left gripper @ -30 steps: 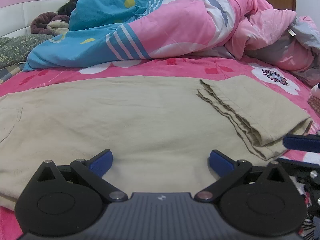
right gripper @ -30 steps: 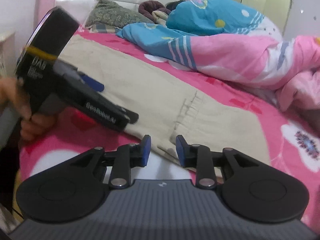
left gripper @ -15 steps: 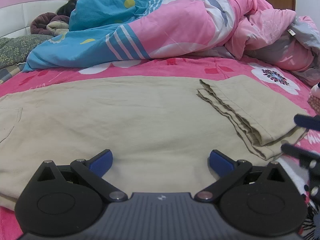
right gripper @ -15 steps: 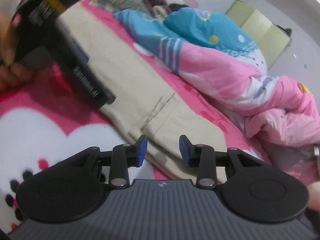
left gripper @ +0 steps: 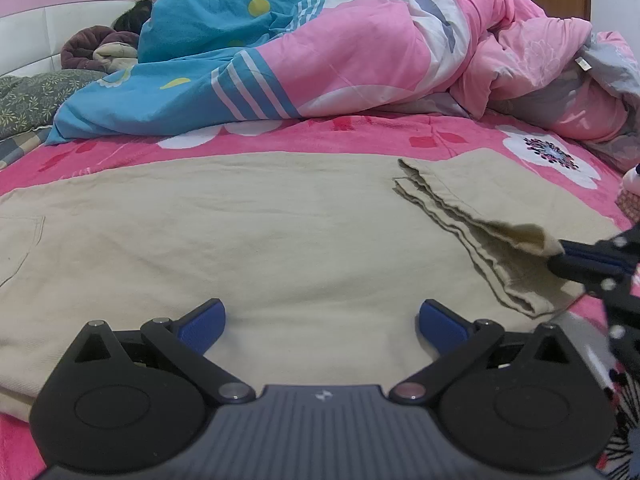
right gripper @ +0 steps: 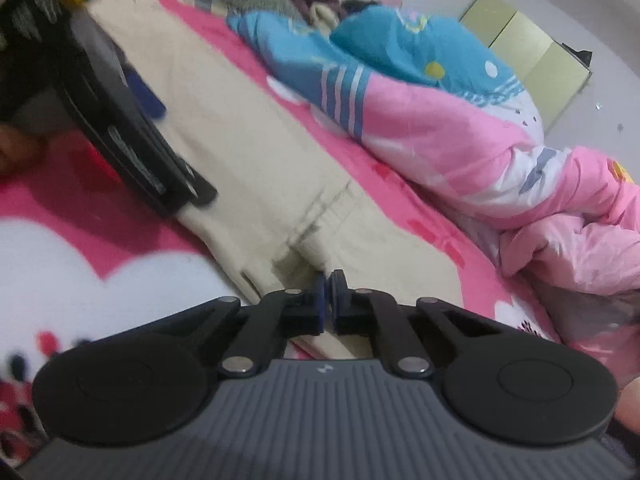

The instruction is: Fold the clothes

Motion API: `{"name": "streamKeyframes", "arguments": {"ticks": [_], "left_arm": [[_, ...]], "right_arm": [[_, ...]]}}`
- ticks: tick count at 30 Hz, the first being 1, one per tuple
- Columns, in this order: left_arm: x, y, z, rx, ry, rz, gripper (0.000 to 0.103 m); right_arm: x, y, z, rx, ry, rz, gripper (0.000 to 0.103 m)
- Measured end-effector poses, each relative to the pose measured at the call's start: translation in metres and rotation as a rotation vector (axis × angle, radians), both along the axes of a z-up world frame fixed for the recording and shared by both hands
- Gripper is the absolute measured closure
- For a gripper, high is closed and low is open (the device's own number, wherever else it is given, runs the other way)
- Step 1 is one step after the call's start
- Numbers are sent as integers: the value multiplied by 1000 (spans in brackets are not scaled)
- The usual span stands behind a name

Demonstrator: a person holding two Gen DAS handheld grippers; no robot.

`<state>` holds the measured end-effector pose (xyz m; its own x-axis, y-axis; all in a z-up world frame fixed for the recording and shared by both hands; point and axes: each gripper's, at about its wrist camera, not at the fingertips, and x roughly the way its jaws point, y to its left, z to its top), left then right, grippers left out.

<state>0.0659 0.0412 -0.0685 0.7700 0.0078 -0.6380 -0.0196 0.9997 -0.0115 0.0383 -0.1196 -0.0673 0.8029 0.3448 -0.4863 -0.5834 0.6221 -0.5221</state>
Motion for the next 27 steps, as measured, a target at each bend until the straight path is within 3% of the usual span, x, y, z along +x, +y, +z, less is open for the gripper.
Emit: {"name": "streamKeyframes", "arguments": {"ticks": [3, 6, 11, 19, 22, 27], "left_arm": [[0, 0, 0, 1, -1, 0, 0], [0, -1, 0, 2, -2, 1, 0], [0, -1, 0, 3, -1, 1, 0], [0, -1, 0, 3, -1, 1, 0], [1, -2, 0, 3, -1, 1, 0], [1, -2, 0, 2, -1, 2, 0]], "right_arm": [[-8, -4, -1, -7, 19, 35, 102], [-8, 0, -17, -99, 18, 63, 102], [-4, 1, -15, -144, 34, 120, 98], [21, -12, 4, -112, 205, 227, 97], [36, -20, 12, -59, 306, 248, 92], [45, -21, 22, -61, 382, 295, 68]]}}
